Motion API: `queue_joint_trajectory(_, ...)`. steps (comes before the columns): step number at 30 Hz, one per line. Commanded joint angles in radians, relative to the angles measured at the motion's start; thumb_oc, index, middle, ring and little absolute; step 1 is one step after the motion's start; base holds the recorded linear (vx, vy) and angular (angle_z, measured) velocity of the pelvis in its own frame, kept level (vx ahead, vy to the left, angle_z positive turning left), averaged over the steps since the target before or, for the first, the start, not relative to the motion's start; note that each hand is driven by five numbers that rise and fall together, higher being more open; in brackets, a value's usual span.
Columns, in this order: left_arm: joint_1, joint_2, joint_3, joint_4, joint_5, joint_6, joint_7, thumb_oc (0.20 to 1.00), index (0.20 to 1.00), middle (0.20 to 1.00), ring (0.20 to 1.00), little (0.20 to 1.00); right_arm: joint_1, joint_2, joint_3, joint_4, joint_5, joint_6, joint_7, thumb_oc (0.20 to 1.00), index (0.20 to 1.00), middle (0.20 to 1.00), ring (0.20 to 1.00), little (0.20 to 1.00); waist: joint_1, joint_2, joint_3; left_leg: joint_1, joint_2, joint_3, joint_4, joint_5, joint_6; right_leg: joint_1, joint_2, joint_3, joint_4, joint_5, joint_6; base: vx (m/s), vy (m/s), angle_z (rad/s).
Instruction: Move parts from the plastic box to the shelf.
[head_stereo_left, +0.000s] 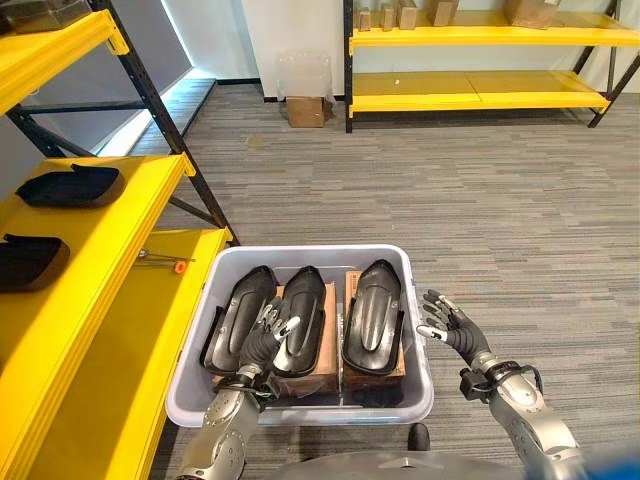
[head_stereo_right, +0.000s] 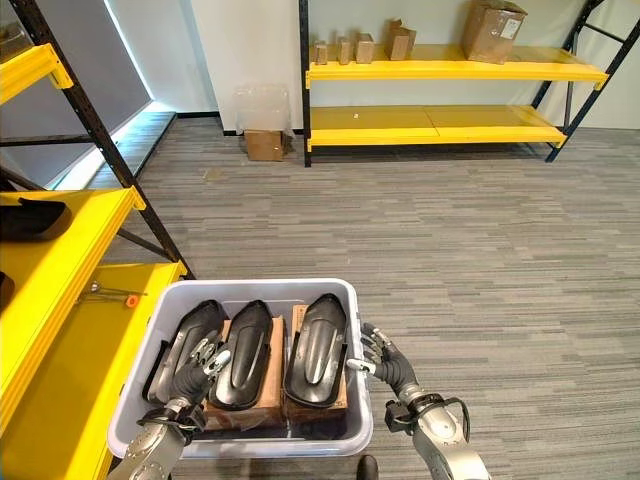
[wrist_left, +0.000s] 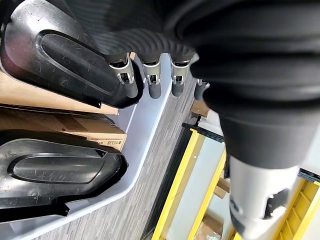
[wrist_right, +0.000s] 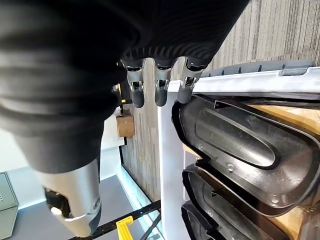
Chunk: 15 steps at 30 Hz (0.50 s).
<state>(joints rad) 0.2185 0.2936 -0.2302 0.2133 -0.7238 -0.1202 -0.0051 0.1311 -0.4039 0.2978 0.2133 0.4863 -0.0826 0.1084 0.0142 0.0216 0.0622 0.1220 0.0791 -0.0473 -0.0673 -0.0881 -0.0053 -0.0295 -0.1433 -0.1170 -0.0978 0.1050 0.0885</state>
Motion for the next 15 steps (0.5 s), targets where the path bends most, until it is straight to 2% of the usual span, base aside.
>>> queue_joint_trajectory(1, -0.033, 0.051, 0.046, -0.056, -0.014, -0.044, -0.014, 1.000, 1.000, 1.000, 1.000, 1.000, -0.039, 0.004, -0.004, -0.065, 0.001, -0.066, -0.014, 1.000, 1.000, 1.000, 1.000, 1.000, 0.000, -0.046, -0.033, -0.095, -0.046, -0.009, 0.031, 0.070, -0.007, 0.108, -0.027, 0.033, 0.109, -0.090, 0.035, 0.03, -0.007, 0.01)
queue_joint_trajectory(8, -0.057, 0.060, 0.072, -0.105, -0.031, -0.064, -0.001, 1.000, 1.000, 1.000, 1.000, 1.000, -0.122, 0.010, 0.001, -0.079, -0.031, -0.090, -0.049, 1.000, 1.000, 1.000, 1.000, 1.000, 0.011, -0.054, -0.004, -0.124, -0.038, 0.009, 0.026, 0.075, -0.012, 0.084, -0.025, 0.037, 0.086, -0.085, 0.041, -0.01, -0.001, -0.02)
queue_joint_trajectory(9, -0.107, 0.069, 0.064, -0.132, -0.044, -0.086, 0.011, 1.000, 1.000, 1.000, 1.000, 1.000, -0.195, 0.020, 0.009, -0.066, -0.038, -0.108, -0.078, 1.000, 1.000, 1.000, 1.000, 1.000, 0.013, -0.054, 0.034, -0.177, -0.038, 0.015, 0.036, 0.085, -0.016, 0.036, -0.027, 0.043, 0.082, -0.075, 0.041, -0.14, 0.007, -0.08)
queue_joint_trajectory(11, -0.131, 0.070, 0.057, -0.142, -0.052, -0.094, 0.017, 1.000, 1.000, 1.000, 1.000, 1.000, -0.227, 0.021, 0.016, -0.052, -0.048, -0.112, -0.097, 1.000, 1.000, 1.000, 1.000, 1.000, 0.015, -0.053, 0.048, -0.199, -0.037, 0.017, 0.042, 0.089, -0.017, 0.017, -0.027, 0.043, 0.082, -0.072, 0.041, -0.15, 0.006, -0.07)
queue_joint_trajectory(15, -0.225, 0.071, 0.024, -0.163, -0.066, -0.130, 0.042, 1.000, 1.000, 1.000, 1.000, 1.000, -0.369, 0.051, 0.055, 0.011, -0.032, -0.134, -0.158, 1.000, 1.000, 1.000, 1.000, 1.000, 0.018, -0.043, 0.121, -0.307, -0.041, 0.025, 0.088, 0.098, -0.020, -0.093, -0.031, 0.058, 0.106, -0.051, 0.038, -0.21, 0.017, 0.00)
